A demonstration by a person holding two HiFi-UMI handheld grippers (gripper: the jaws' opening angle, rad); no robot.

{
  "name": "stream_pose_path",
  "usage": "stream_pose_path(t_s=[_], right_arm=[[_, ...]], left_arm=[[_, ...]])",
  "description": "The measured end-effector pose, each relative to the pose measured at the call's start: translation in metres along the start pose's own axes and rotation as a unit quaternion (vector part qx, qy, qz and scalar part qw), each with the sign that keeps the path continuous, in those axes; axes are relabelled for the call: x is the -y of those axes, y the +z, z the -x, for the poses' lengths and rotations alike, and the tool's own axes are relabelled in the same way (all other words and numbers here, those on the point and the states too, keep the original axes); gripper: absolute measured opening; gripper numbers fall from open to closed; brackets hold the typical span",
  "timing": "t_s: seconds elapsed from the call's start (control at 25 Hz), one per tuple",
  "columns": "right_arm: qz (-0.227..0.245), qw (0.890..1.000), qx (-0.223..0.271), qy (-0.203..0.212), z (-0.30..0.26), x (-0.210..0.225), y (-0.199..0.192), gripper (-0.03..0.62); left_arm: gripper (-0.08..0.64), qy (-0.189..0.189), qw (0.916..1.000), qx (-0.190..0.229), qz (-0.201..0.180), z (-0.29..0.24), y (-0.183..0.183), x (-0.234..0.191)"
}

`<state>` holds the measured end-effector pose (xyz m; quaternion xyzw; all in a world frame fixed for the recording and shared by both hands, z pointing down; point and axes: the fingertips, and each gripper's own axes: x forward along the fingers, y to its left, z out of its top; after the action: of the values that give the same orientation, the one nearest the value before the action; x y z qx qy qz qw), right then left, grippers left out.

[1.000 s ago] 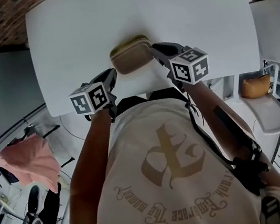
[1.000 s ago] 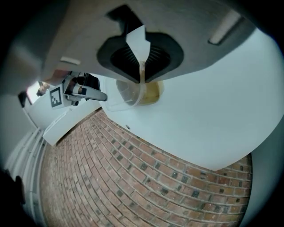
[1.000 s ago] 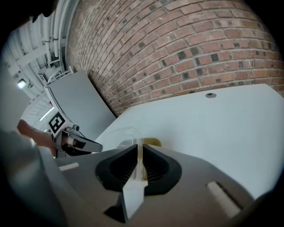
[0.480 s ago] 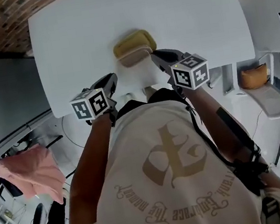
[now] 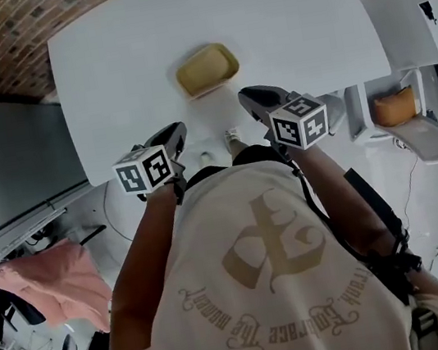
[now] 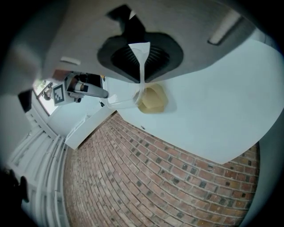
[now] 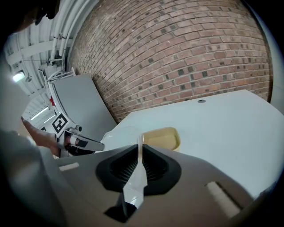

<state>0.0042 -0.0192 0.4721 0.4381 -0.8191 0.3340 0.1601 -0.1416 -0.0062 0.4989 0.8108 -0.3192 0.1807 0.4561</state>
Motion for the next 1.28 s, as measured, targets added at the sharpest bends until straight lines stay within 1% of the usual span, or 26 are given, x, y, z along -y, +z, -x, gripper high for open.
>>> stream_pose_path(t_s=[0.36, 0.56, 0.76, 1.04, 1.28], right_arm=[[-0.001, 1.000, 0.020, -0.020, 0.027, -0.013, -0.018, 0.035], [0.002, 0.999, 0.023, -0.026, 0.037, -0.020, -0.031, 0.035], [0.004, 0.999, 0.037, -0.032, 0.045, -0.023, -0.035, 0.035], [-0.001, 0.998, 0.043, -0.037, 0.055, -0.029, -0.046, 0.035], [-0.001, 0.998, 0.046, -0.038, 0.061, -0.031, -0.049, 0.035]], left_arm=[[0.034, -0.023, 0.9994, -0.011, -0.025, 0.009, -0.018, 0.015], [0.034, -0.025, 0.9989, -0.010, -0.038, 0.015, -0.029, 0.019], [0.032, -0.032, 0.9982, 0.000, -0.050, 0.018, -0.034, 0.024], [0.034, -0.040, 0.9975, -0.001, -0.058, 0.021, -0.046, 0.031], [0.034, -0.041, 0.9969, 0.002, -0.067, 0.025, -0.047, 0.036]])
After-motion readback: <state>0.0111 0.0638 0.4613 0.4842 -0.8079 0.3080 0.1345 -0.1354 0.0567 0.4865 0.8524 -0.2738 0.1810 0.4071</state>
